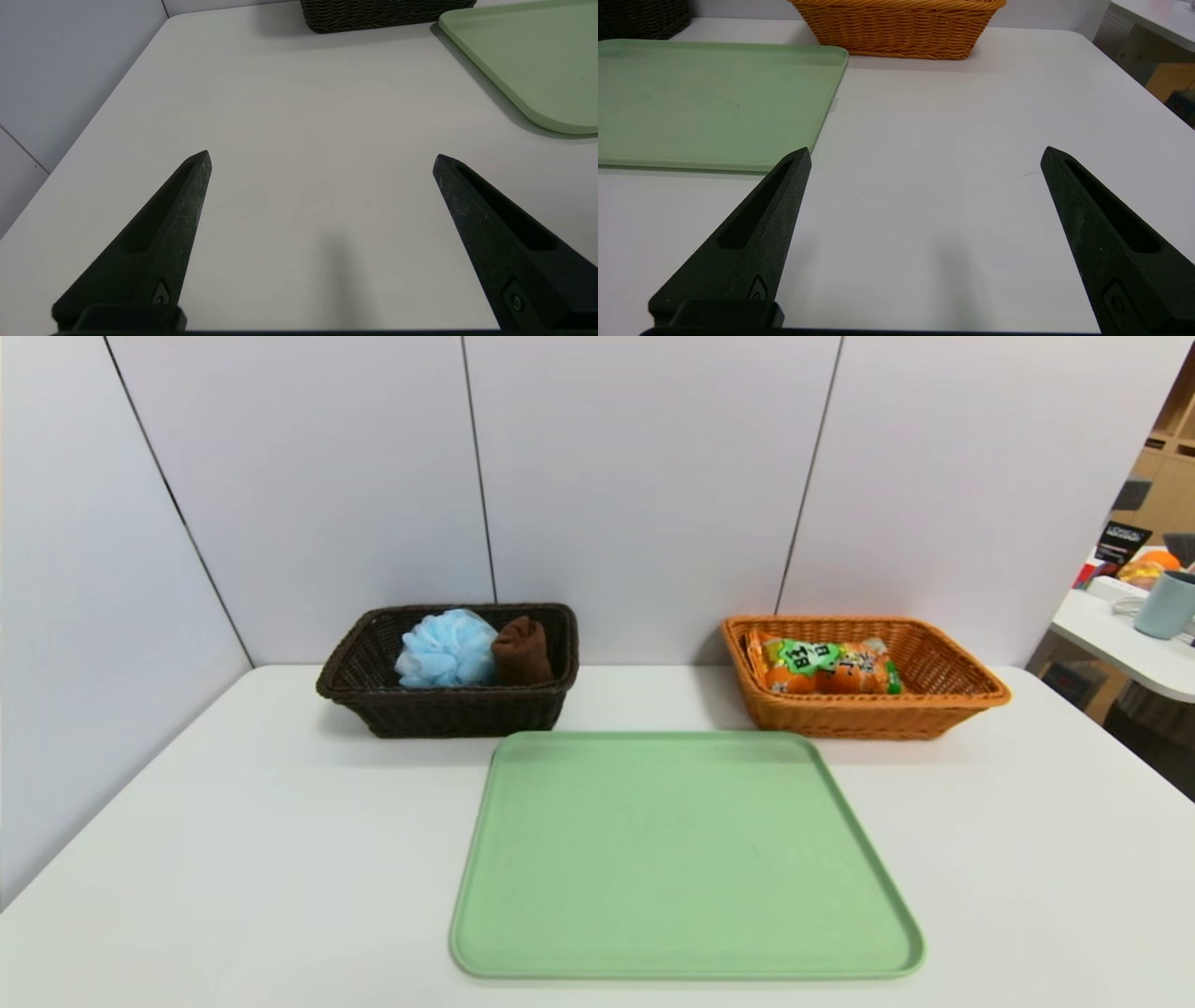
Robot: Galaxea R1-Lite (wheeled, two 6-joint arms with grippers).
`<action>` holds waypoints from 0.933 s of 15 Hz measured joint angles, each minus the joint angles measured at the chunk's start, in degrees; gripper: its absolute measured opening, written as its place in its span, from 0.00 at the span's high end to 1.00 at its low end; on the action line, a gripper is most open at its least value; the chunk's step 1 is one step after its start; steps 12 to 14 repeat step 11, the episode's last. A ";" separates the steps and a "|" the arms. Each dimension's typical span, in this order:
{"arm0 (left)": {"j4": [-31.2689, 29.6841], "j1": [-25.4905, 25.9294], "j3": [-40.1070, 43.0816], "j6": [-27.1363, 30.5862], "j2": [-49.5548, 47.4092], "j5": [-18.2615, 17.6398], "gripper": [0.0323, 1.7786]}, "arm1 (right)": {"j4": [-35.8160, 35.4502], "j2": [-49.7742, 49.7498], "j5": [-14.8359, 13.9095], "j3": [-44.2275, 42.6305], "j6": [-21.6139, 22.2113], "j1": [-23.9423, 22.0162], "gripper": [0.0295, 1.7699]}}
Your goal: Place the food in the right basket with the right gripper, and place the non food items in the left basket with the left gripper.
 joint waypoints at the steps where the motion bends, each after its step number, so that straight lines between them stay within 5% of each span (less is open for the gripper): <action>1: 0.01 0.00 0.00 0.02 0.00 0.02 0.05 | 0.02 0.00 0.00 0.00 0.00 0.00 0.04; 14: 0.01 0.00 0.00 0.05 -0.02 0.05 0.05 | -0.09 0.00 -1.54 0.00 1.78 0.00 0.04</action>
